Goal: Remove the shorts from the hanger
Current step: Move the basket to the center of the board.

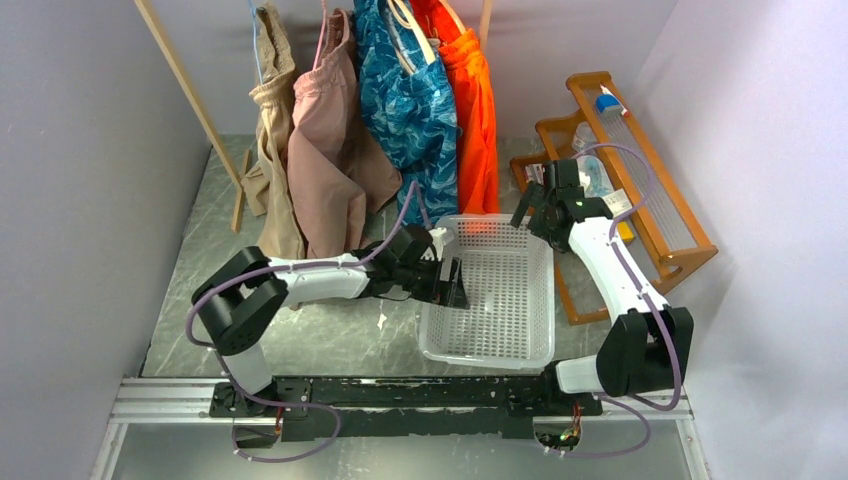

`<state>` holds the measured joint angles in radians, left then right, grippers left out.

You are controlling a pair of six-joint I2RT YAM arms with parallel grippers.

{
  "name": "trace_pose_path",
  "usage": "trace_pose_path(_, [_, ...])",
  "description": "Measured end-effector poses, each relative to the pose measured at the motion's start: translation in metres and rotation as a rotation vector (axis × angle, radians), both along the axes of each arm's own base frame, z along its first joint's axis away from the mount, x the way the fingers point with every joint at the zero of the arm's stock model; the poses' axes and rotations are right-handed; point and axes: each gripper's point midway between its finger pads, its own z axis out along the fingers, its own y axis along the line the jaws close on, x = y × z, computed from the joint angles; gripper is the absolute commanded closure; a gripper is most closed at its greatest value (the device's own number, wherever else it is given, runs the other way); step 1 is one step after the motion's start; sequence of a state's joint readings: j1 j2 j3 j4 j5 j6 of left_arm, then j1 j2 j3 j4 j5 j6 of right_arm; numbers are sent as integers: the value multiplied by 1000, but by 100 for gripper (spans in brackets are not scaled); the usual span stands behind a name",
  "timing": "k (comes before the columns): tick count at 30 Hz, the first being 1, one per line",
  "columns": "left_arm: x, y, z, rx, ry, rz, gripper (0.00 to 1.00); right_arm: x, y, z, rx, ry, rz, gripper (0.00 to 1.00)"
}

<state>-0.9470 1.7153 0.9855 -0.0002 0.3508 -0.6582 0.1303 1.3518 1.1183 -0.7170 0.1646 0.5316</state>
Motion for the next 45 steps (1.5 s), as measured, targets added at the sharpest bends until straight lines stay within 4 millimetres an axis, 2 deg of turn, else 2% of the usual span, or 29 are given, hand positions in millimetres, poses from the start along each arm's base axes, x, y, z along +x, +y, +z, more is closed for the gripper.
trace_pose_path(2, [7,-11,1,-32,21,34,14,1,-9,-1,-57,17,4,3])
trace_pose_path(4, [12,-20,1,-58,39,61,18,0,-16,1,-99,23,-2,1])
trace_pose_path(10, [20,-34,5,-99,84,133,10,12,-25,15,-161,-4,2,0])
trace_pose_path(13, [27,-37,9,-97,70,172,7,31,-24,12,-156,17,14,0])
trace_pose_path(16, [37,-38,14,-82,43,208,6,51,-24,-2,-158,46,20,0])
trace_pose_path(20, [42,-41,23,-80,20,210,6,66,-30,-11,-185,76,11,0])
trace_pose_path(23, [42,-45,28,-104,20,198,6,74,-34,0,-211,74,8,0])
trace_pose_path(26, [41,-47,31,-118,27,195,6,90,-36,25,-231,32,2,0])
trace_pose_path(28, [41,-48,31,-122,31,193,6,93,-38,33,-240,14,0,0])
trace_pose_path(32, [38,-47,30,-120,33,189,5,85,-39,34,-247,29,6,0])
trace_pose_path(36, [22,-50,36,-171,39,122,6,70,-32,43,-207,-3,33,0])
trace_pose_path(41, [5,-60,53,-236,20,23,4,41,-25,83,-152,-150,55,0])
trace_pose_path(43, [4,-54,56,-229,5,36,3,32,-22,100,-127,-219,61,0])
trace_pose_path(45, [3,-40,60,-211,-18,69,3,23,-17,108,-100,-265,81,0])
